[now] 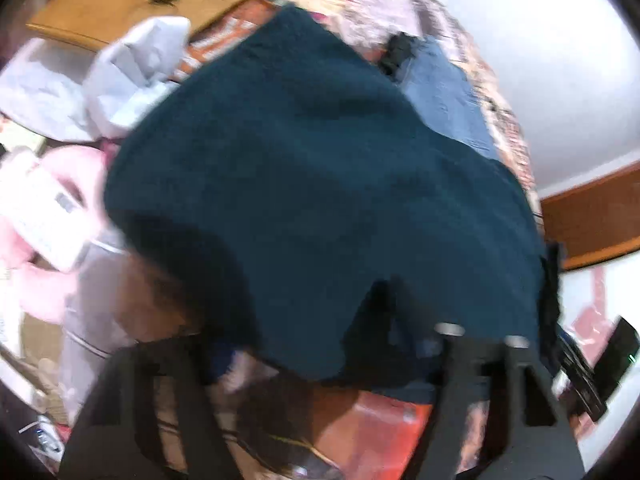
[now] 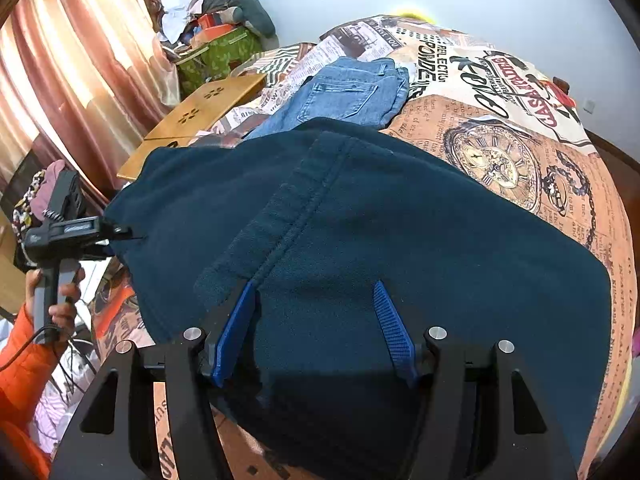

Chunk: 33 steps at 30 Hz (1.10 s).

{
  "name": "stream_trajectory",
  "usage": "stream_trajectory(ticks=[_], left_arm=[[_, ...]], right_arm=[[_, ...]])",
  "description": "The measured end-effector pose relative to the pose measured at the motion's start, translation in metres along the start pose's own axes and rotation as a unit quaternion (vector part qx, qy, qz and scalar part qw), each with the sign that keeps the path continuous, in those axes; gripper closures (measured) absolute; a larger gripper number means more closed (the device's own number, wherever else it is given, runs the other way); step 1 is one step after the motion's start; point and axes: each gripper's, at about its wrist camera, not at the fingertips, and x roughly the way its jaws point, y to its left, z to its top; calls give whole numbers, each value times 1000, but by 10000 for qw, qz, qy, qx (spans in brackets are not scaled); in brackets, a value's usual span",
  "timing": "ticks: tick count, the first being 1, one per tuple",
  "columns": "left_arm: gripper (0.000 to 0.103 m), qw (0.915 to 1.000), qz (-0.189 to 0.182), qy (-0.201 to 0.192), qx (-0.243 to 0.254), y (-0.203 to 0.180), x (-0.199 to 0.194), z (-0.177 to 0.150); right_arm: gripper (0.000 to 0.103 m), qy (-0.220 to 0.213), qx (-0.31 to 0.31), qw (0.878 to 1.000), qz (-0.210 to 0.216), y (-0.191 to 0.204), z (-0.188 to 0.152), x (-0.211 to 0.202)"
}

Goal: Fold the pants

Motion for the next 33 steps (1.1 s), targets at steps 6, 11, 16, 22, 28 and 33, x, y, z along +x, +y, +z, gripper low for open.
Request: stream_trajectory(ticks=[6, 11, 16, 22, 28, 33], left_arm=[[71, 9997, 171, -76, -133, -2, -8, 8], [79, 9954, 551, -682, 383, -39, -38, 10], [83, 9821, 683, -1350, 1125, -91, -84, 17], [90, 9656, 431, -1723, 1900, -164, -116, 21], [91, 9487, 244, -1920, 2501, -236, -135, 14], [91, 9308, 190, -1991, 3060, -294, -136, -5]], right_arm=[[45, -18, 25, 10000, 58, 0, 1, -1], [45, -50, 177, 9997, 186, -7, -1, -10], [45, -235, 426, 9987, 158, -23, -8, -31], [45, -574, 748, 9954, -173, -55, -26, -71], [44, -741, 1169, 9878, -708, -99, -54, -101], [44, -652, 1490, 9831, -845, -124, -79, -104]])
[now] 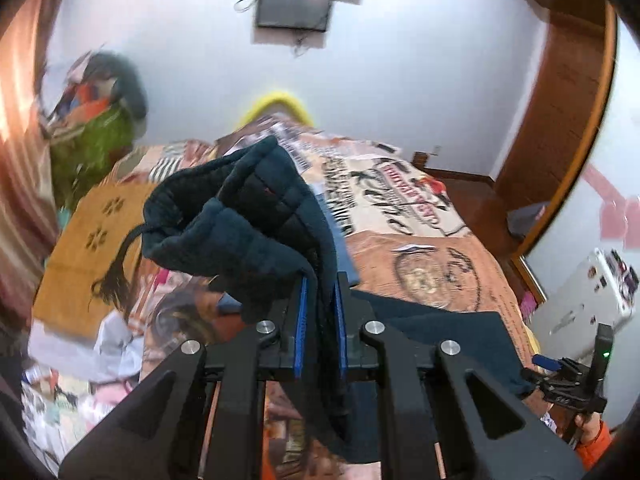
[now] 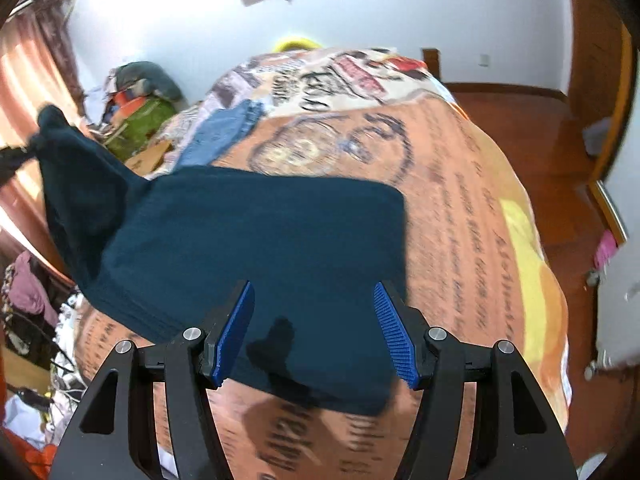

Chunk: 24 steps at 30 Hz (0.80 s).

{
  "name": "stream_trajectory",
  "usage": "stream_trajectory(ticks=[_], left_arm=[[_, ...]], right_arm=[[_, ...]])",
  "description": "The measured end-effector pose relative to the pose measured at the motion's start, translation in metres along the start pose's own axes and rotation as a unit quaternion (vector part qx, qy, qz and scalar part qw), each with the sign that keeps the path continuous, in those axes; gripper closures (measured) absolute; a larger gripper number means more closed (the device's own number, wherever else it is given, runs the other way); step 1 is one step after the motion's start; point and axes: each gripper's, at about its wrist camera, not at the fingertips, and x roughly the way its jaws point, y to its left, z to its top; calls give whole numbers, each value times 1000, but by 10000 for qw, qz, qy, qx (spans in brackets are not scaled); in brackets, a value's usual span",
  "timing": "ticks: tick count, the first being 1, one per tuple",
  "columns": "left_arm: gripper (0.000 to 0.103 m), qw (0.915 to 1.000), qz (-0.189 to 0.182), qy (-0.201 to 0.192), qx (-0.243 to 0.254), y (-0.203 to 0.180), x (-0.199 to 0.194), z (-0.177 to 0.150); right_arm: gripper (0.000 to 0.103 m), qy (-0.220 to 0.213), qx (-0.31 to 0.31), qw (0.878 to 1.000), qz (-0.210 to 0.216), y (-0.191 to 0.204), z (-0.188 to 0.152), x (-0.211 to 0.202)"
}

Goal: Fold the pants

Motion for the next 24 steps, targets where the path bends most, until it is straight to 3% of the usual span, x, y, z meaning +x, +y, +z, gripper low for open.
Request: stream_trajectory(ticks=[7, 13, 16, 17, 20, 24], left_arm=[[92, 9976, -462, -1, 524, -69, 1, 14], [92, 9876, -981, 93, 1224, -146, 13, 12], [92, 9774, -1337, 282, 1614, -186, 24, -3], [103, 9730, -1495, 363, 1718, -196, 27, -10], [103, 9545, -1976, 644, 2139, -230, 36, -34], [103, 9389, -1959, 1184, 2569, -258, 60, -72]], right_arm=[[43, 171, 92, 9996, 210, -13, -20, 19], [40, 145, 216, 9988, 413, -16, -20, 23], [40, 140, 220, 9985, 474, -19, -21, 22], [40, 141, 226, 9984, 497, -19, -22, 21], [40, 118, 255, 9981, 551, -22, -23, 18], [41, 92, 351, 9976, 595, -26, -26, 16]])
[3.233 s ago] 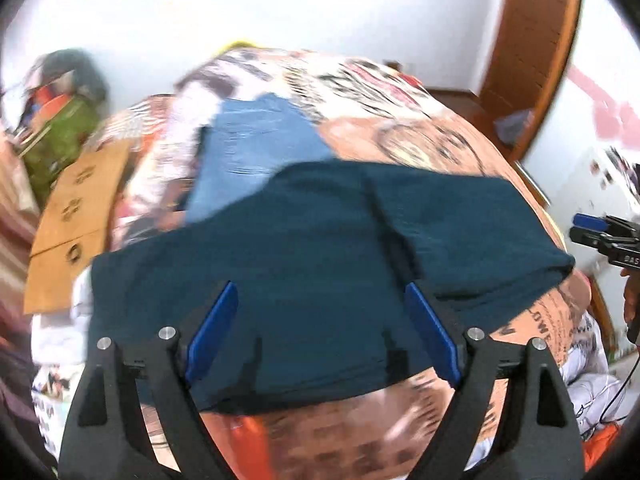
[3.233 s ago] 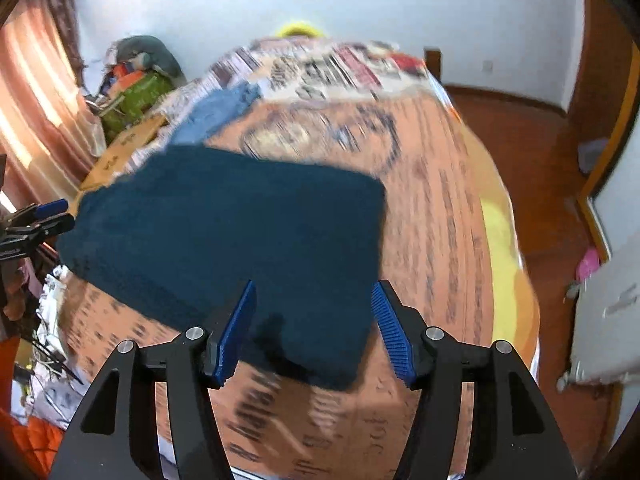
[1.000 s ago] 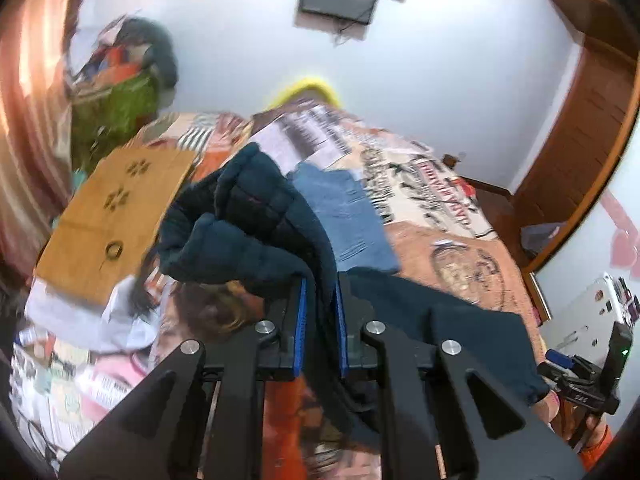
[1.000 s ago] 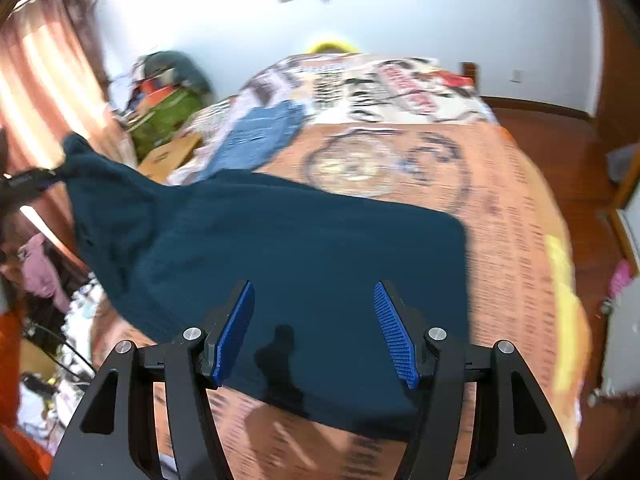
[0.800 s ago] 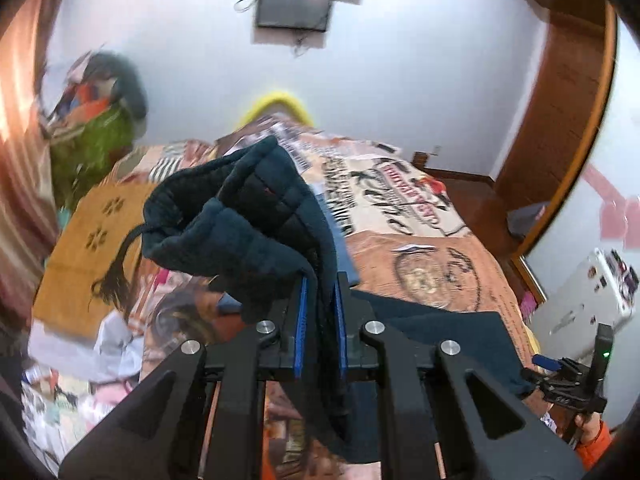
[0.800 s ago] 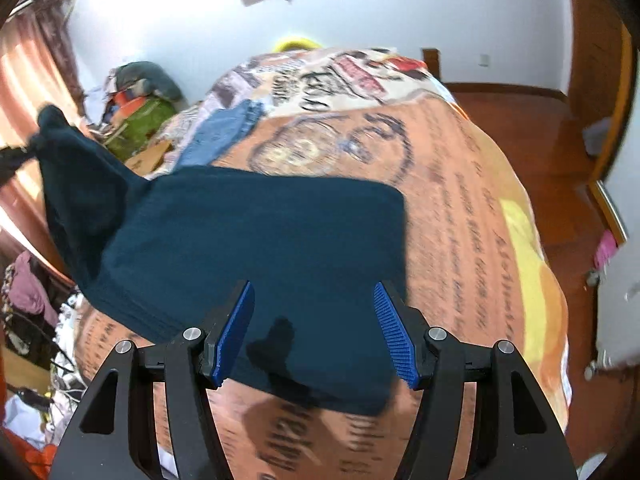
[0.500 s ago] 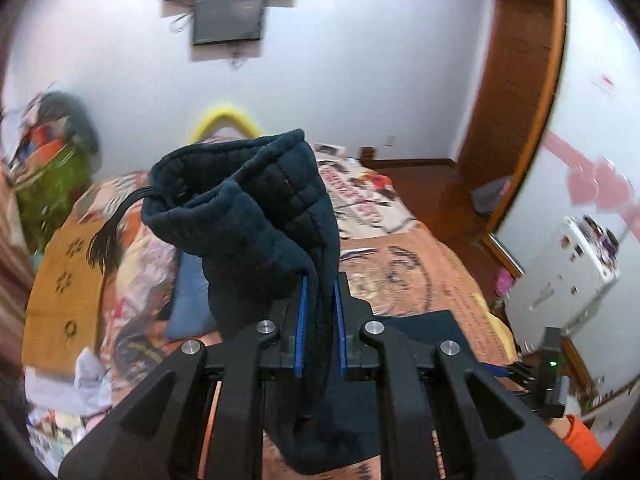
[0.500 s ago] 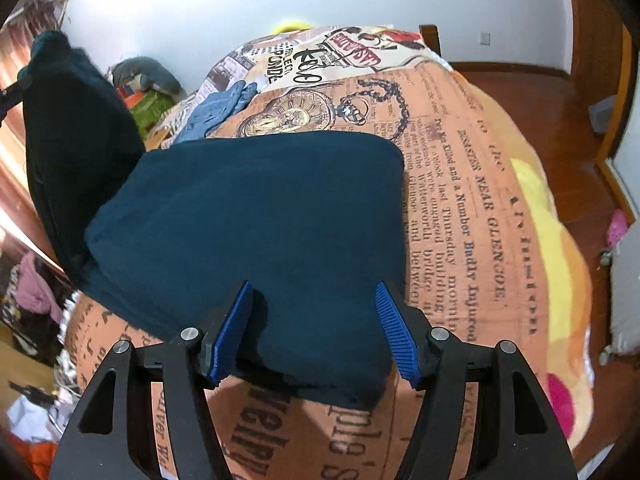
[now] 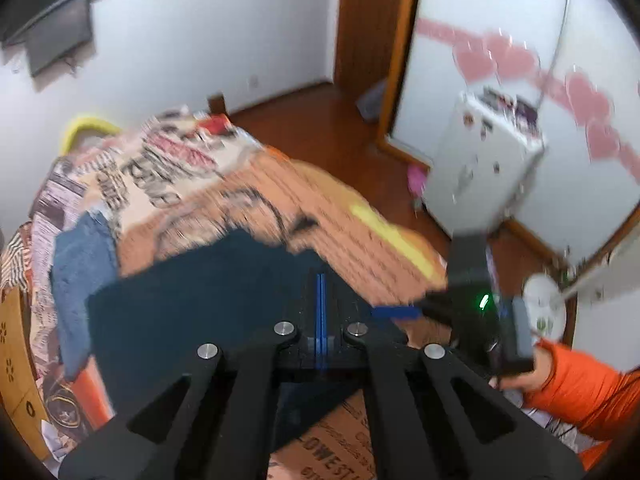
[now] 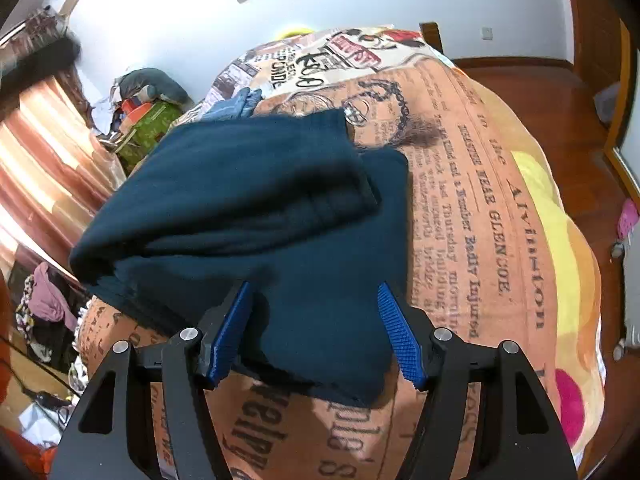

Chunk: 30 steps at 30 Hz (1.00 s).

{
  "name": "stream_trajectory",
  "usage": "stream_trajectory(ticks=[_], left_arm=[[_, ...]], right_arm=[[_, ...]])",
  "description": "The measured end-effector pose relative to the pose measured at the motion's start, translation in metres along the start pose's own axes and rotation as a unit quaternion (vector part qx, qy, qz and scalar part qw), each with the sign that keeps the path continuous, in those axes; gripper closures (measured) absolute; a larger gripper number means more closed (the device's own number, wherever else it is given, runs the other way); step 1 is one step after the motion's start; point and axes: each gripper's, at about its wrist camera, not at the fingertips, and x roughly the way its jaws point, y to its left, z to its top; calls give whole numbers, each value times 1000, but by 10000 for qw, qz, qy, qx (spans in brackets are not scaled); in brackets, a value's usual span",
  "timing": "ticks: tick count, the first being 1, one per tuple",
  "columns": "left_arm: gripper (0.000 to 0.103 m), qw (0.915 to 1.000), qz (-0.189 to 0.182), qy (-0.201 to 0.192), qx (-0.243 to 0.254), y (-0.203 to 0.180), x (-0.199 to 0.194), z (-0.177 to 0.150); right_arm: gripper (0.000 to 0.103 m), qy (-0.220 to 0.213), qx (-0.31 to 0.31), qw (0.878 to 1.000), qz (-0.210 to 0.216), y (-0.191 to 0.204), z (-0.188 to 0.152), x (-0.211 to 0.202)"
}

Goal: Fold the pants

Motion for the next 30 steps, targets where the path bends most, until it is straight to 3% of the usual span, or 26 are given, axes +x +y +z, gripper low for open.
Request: stream_trajectory(ticks=[3, 6, 9, 11, 15, 20, 26, 30], left_arm=[[103, 9997, 51, 199, -160, 5, 14, -7], [99, 9985, 362, 202, -358, 19, 15, -10], [84, 9962, 678, 225, -502, 45, 14, -12], [63, 9941, 897, 230, -565, 64, 15, -17], [52, 9877, 1376, 386, -631, 92, 26, -34], [50, 9822, 1455, 815, -870, 120, 51, -62], [33, 9849, 1369, 570, -898, 128, 59, -75], [28, 9864, 1331, 450, -856, 129, 64, -78]], right_arm=[[41, -50, 106, 9999, 52, -5, -1, -3], [41, -45, 125, 9999, 41, -7, 0, -4], [41, -84, 182, 9998, 71, -8, 4, -8], [41, -163, 199, 9996, 95, -8, 8, -11], [41, -364, 333, 9985, 217, -10, 19, -16], [41, -353, 507, 9977, 290, -10, 34, -2], [41, -206, 825, 9956, 393, -9, 44, 23], [34, -263, 996, 9937, 444, -8, 52, 29]])
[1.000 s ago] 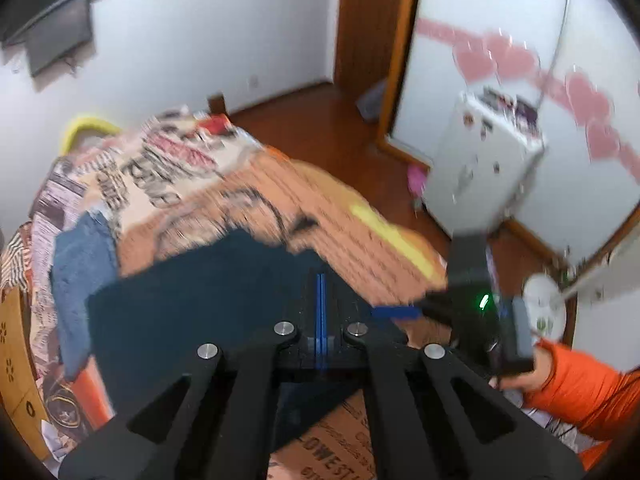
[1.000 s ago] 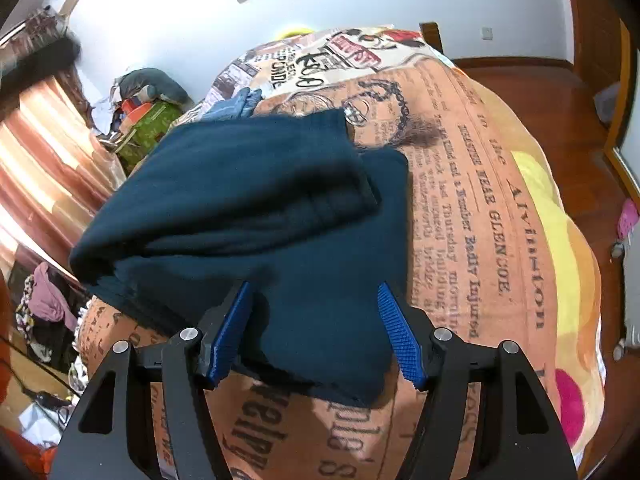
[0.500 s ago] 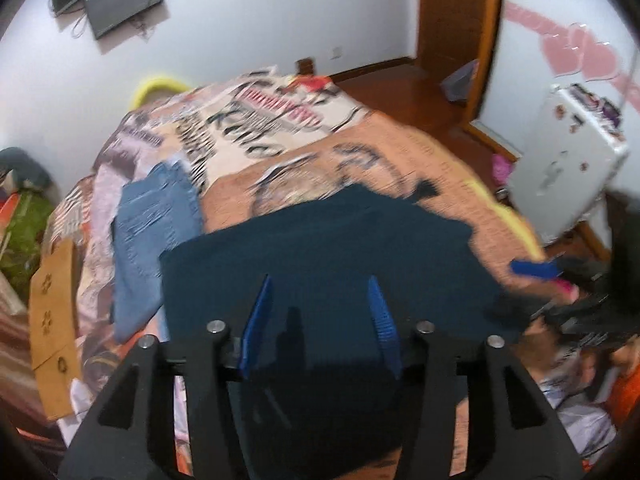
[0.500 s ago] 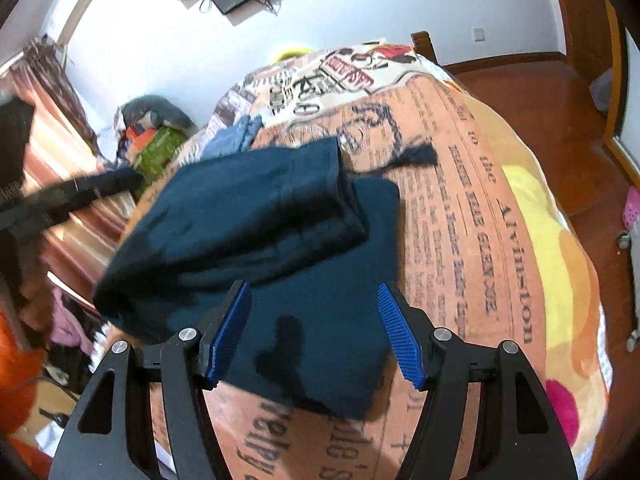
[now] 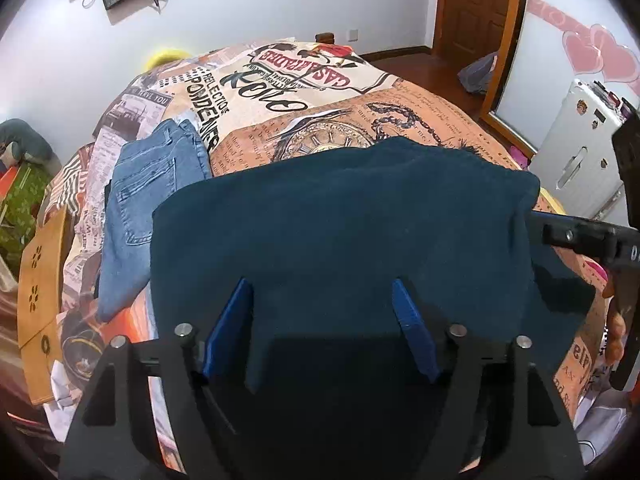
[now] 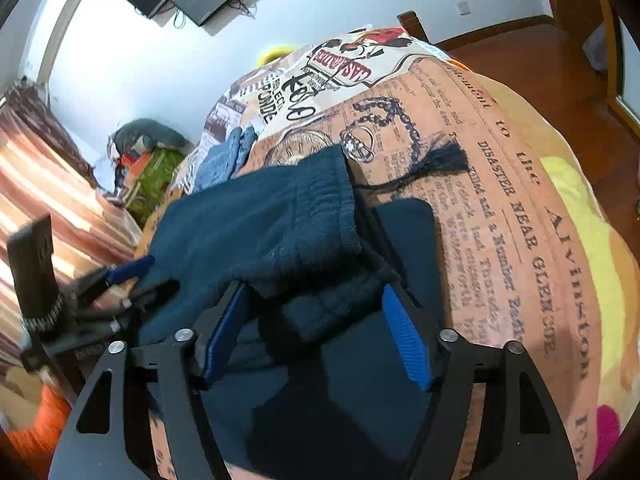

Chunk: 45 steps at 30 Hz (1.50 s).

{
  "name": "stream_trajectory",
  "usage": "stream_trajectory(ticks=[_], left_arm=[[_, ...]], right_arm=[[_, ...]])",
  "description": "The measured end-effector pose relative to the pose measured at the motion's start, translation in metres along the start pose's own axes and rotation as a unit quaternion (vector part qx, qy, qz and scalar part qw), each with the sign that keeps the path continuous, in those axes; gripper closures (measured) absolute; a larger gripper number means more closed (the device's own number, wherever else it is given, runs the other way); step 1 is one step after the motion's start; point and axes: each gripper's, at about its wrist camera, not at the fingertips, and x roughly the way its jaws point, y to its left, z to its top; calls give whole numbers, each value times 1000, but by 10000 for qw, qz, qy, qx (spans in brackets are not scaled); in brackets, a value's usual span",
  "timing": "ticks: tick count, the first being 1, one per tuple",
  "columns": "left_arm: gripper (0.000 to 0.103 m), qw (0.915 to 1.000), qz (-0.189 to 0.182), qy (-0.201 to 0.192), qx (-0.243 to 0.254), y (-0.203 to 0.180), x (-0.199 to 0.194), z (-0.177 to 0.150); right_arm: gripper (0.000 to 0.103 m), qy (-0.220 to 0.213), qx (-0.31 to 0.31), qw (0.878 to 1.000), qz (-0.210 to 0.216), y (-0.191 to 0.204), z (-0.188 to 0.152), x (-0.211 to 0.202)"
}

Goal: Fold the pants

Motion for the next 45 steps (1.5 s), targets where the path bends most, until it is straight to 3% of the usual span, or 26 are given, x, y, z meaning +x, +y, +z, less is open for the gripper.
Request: stream_trajectory(ticks=[7, 14, 18, 20, 25, 31, 39, 45], left_arm=[[25, 9996, -149, -167, -145, 5, 2, -2], [25, 9995, -198, -220, -110, 5, 0, -6], [25, 9994, -243, -228, -104, 4, -3, -8], [25, 9993, -283, -233, -124, 5, -3, -9], [25, 9992, -286, -258, -119, 5, -4, -11], [24, 9991, -291, -266, -149, 7, -4, -12], [24, 9990, -290, -159, -299, 14, -14, -9], [24, 9973, -104, -375, -615, 35, -44, -6]], right_arm=[[29, -45, 309, 9995, 56, 0, 8, 5], [29, -249, 395, 9987, 209, 7, 8, -17], [29, -143, 381, 9987, -308, 3, 7, -6], [29, 48, 541, 9982, -236, -5, 6, 7], [28, -37, 431, 9988, -243, -4, 7, 13], [43, -76, 202, 9996, -204, 2, 14, 14], [67, -445, -682, 9961, -351, 31, 19, -13], [73, -779, -1133, 9903, -185, 60, 27, -44]])
